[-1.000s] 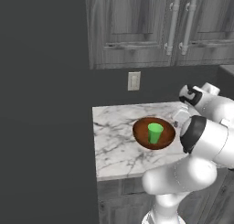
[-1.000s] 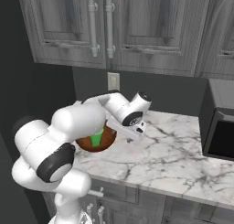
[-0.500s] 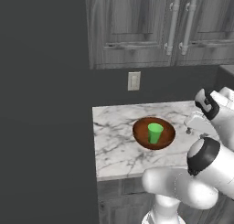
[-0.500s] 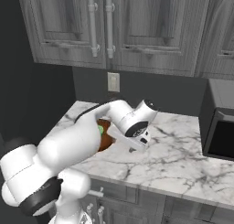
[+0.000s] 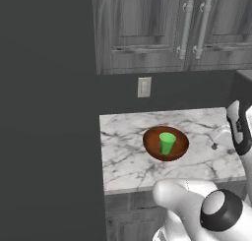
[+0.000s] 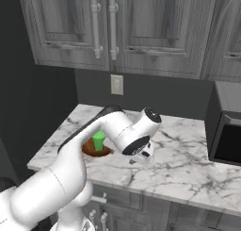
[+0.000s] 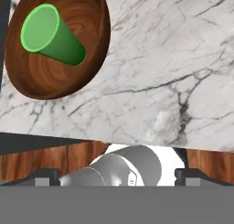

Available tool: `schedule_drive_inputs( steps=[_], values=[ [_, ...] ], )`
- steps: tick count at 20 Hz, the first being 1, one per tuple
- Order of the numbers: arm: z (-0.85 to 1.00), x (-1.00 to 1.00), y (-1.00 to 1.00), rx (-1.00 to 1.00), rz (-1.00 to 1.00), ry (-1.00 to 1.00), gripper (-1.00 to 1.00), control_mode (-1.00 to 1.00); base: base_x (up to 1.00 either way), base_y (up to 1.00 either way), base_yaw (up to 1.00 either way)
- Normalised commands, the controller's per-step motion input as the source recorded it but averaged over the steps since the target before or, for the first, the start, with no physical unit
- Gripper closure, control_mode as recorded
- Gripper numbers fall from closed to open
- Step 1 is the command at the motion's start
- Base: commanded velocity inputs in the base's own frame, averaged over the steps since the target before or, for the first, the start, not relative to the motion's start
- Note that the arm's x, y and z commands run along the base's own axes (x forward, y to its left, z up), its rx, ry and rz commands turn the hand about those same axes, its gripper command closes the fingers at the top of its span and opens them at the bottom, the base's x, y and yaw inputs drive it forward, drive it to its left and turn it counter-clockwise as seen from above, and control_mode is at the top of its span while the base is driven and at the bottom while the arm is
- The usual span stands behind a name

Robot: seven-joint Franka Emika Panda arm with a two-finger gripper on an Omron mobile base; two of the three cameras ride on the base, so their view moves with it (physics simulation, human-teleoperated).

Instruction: Place the cup inside the bowl on the dining table and move the bowl to any counter.

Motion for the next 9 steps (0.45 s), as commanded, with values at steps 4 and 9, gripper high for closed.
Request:
schedule_drive_inputs(
  steps=[4,9],
  values=[
    [0.4,-0.57,0.0,0.0,0.0,-0.04,-1.0,-1.0,0.0,0.0,0.0],
    [0.34,-0.43,0.04,-0.01,0.0,-0.02,-1.0,-1.0,0.0,0.0,0.0]
  ],
)
